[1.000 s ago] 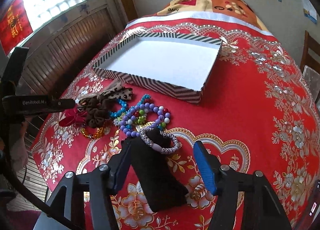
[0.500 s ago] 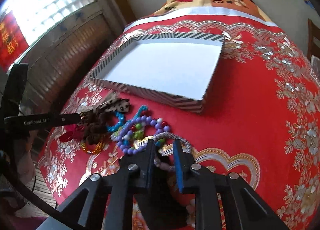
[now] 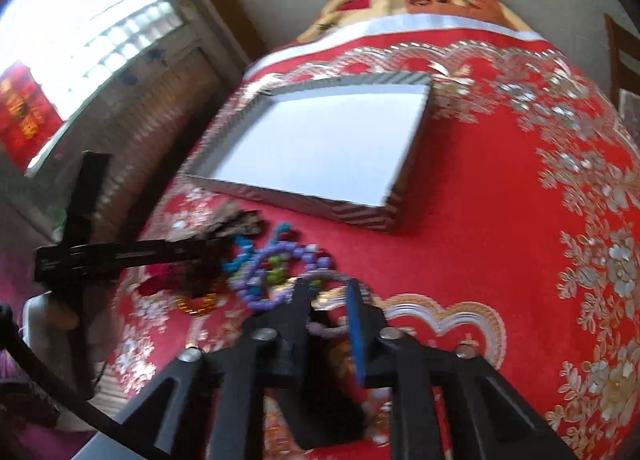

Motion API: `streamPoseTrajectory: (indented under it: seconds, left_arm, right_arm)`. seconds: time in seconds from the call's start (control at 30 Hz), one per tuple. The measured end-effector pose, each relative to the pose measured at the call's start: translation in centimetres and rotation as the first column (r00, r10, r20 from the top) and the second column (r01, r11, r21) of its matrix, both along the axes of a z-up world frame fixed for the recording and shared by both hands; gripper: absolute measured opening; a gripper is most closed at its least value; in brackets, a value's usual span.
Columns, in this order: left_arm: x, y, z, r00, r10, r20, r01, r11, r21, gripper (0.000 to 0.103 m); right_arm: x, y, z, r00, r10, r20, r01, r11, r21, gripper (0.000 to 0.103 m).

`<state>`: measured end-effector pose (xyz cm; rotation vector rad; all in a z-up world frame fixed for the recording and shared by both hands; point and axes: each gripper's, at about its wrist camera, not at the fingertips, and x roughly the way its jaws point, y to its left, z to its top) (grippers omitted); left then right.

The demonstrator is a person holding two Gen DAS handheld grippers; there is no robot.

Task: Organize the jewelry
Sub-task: 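Grasp the brown leopard bow clip with the left tool while the right tool grasps the silver bangle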

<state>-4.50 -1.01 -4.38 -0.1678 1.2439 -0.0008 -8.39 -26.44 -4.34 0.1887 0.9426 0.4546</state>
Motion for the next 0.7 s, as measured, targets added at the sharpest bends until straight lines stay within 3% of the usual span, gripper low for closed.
streamPoseTrajectory:
  seconds: [0.07, 0.13, 0.17, 0.23, 0.3, 0.7]
  left_arm:
    - [0.1, 0.1, 0.0, 1.000, -0.011, 0.006, 0.011, 1.000, -0.014, 0.014]
    - [0.1, 0.2, 0.1, 1.000, -0.018, 0.011, 0.018, 0.999, -0.026, 0.013]
    - [0.0, 0.3, 0.2, 1.000, -0.022, 0.017, 0.022, 0.999, -0.029, 0.012]
    - [-0.1, 0.4, 0.3, 0.999, -0.028, 0.018, 0.029, 0.999, -0.029, 0.011]
    - [-0.3, 0.7, 0.7, 0.999, -0.030, 0.018, 0.031, 0.999, -0.045, 0.011]
    - [-1.6, 1.7, 5.5, 0.994, -0.036, 0.106, 0.044, 0.996, -0.080, 0.010]
  right_arm:
    - [0.0, 1.5, -0.3, 0.999, 0.038, -0.010, -0.038, 0.999, -0.014, 0.059]
    - [0.4, 3.0, -1.1, 0.998, 0.048, -0.031, -0.050, 0.996, -0.073, 0.053]
    - [0.7, 3.4, -1.6, 0.998, 0.045, -0.036, -0.048, 0.996, -0.081, 0.042]
    - [1.4, 3.6, -2.7, 0.997, 0.041, -0.066, -0.044, 0.998, -0.045, 0.032]
    - [1.7, 3.5, -3.5, 0.995, 0.037, -0.097, -0.040, 0.999, -0.031, 0.015]
    - [0.4, -1.0, -0.4, 0.998, -0.053, -0.033, 0.055, 0.995, 0.089, 0.007]
